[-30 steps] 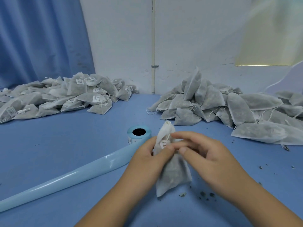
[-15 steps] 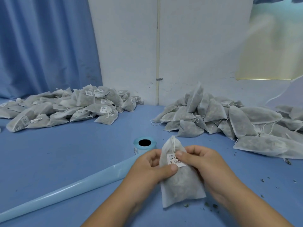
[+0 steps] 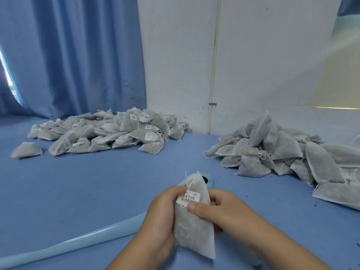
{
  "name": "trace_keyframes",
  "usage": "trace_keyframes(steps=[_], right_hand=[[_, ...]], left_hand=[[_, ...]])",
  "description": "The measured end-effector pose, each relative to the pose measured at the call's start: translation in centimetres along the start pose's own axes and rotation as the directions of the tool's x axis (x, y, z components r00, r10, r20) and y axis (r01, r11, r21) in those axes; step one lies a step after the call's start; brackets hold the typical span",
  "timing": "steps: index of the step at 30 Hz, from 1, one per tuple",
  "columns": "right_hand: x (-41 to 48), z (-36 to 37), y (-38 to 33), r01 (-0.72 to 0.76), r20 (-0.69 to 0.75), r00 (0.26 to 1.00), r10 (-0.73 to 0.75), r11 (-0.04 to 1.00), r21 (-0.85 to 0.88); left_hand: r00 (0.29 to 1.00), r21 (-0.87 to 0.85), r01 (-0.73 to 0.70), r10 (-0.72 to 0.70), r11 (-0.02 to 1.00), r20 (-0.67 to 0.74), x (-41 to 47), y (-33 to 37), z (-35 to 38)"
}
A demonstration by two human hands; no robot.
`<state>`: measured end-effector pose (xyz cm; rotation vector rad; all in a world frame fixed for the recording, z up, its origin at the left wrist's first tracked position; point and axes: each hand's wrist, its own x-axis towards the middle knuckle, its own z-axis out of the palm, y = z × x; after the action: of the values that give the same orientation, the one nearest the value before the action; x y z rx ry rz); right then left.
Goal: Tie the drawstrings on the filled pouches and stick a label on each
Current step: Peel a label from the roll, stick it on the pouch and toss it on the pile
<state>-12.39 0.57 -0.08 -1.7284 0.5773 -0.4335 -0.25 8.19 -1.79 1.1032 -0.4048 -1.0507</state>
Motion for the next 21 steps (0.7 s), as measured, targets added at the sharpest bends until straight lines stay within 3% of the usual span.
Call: trace_keyframes(steps=[6,10,12,15,17,21], right_hand=[[1.6,2.4,-1.2,0.006,0.174,0.985,0.002,0.999,-0.045],[3.8,4.5,-2.6,0.050,0.154,0.988,-0.030,0.991,-0.127],[5.6,5.4,-3.8,0.019,0.148,0.989,0.000,0.992,-0.127],[9.6,5.8,-6.6,-0.004,0.075,0.997,-0.012,0.977,0.215],[12.1,5.1,-8.1,0.034,-0.006,0.999,-0.035,0.912,0.409],[13.3,3.1,-6.8,-0.023,0.000,1.000,0.024,0.943,0.333]], left_hand=[[0.998,-0.049,-0.003,0.000,0.999,-0.065,0.2,1.4,-2.7],[0.998,-0.115,-0.020,0.012,0.993,-0.067,0.4,3.3,-4.7],[0.991,-0.154,-0.110,0.096,0.982,-0.098,0.7,4.4,-5.8],[0.913,-0.218,-0.258,0.163,0.941,-0.375,1.3,5.7,-7.7],[0.890,-0.220,-0.248,0.132,0.943,-0.437,1.2,6.1,-8.4],[0.895,-0.137,-0.221,0.145,0.966,-0.423,1.0,5.8,-9.0]])
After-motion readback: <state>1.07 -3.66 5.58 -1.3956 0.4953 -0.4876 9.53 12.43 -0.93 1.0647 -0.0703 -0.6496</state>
